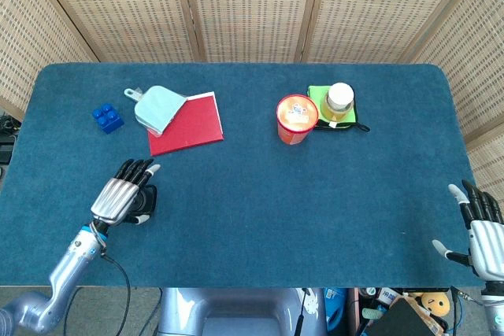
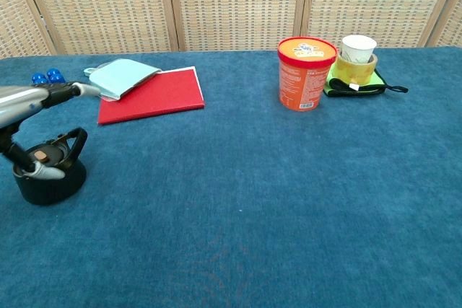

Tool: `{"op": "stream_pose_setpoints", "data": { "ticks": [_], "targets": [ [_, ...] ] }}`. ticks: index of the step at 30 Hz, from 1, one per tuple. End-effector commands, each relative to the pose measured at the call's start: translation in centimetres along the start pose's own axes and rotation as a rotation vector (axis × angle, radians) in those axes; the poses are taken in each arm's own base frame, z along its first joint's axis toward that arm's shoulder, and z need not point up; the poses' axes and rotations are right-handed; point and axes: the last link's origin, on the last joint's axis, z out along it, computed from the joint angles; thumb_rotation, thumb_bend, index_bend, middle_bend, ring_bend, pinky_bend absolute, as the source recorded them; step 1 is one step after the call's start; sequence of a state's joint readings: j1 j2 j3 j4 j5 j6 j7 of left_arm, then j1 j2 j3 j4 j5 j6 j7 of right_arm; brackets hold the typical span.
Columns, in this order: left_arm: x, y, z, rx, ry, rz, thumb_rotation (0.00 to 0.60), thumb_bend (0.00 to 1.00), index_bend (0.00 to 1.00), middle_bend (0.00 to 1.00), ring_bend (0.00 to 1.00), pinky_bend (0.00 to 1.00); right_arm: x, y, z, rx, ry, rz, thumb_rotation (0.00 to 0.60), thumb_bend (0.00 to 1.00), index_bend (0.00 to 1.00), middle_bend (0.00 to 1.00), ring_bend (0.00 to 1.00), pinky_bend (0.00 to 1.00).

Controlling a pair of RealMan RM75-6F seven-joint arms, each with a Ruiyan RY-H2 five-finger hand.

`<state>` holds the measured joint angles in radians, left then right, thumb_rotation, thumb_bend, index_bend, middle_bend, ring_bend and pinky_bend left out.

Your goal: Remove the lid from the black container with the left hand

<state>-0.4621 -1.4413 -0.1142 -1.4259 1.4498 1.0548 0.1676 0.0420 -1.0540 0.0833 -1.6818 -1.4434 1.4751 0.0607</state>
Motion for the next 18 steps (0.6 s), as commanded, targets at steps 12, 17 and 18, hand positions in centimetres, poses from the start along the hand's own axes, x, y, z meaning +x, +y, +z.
{"op": "stream_pose_setpoints", "data": {
  "ticks": [12,17,18],
  "targets": [
    [1.9,0.7,0.6,0.022,-0.016,-0.082,0.6,0.14,0.0,0.0,0.0,0.0,0.0,0.2,0.1,-0.009,-0.001,0.003,0.6,0.0,0.0,0.0,0.0,0.0],
    [3.1,-0.6,-0.9,0.022,-0.008,-0.11,0.6,0.14,0.02,0.0,0.0,0.0,0.0,0.0,0.0,0.0,-0.002,0.003,0.6,0.0,0.0,0.0,0.0,0.0],
    [3.3,-0.9,-1.0,0.021,-0.01,-0.108,0.6,0.14,0.09,0.0,0.0,0.0,0.0,0.0,-0.1,0.001,-0.003,0.003,0.6,0.0,0.0,0.0,0.0,0.0]
  ]
}}
